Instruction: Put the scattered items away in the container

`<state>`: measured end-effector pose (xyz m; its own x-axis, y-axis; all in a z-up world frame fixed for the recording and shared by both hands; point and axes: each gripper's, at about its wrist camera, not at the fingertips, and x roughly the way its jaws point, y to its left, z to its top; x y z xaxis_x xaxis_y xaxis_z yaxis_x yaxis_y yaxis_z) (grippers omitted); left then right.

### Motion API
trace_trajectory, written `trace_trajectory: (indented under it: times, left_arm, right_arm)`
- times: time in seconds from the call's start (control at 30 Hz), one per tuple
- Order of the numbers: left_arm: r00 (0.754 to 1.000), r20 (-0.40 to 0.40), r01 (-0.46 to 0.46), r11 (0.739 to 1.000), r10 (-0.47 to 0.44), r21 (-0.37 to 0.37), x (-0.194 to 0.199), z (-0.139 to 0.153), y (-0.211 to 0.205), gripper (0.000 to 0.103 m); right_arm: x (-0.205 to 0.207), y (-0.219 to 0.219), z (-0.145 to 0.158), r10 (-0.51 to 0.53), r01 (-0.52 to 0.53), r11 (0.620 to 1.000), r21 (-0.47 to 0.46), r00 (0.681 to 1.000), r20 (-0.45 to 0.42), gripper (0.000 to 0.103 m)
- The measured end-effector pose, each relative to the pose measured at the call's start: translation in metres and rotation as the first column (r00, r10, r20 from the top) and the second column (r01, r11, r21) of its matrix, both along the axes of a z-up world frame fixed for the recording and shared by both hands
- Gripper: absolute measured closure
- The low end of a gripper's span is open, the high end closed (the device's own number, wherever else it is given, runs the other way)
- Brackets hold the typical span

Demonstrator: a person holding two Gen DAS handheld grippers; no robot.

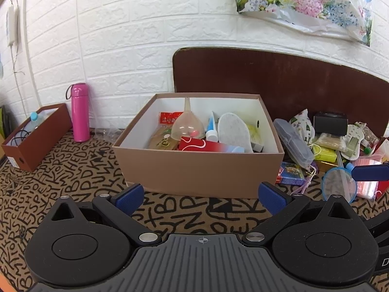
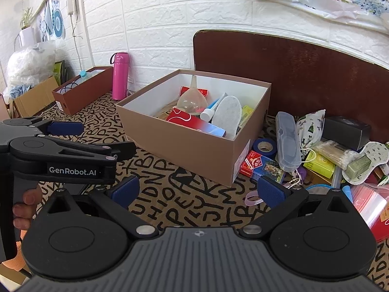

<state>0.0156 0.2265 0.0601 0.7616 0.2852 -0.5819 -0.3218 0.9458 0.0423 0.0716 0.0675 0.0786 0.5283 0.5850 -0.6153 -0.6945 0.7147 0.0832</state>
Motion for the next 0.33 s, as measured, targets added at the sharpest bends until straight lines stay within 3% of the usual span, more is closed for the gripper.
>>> trace_trajectory:
  times: [0.33]
  left_arm:
    - [1.0, 0.005, 0.01, 1.0, -0.01, 0.006, -0.0005, -0.0009, 0.0006, 0.0]
  right_arm:
    - [-0.0001, 0.0006, 0.0006, 0.0, 0.0, 1.0, -0.001, 1.0, 0.0, 0.001]
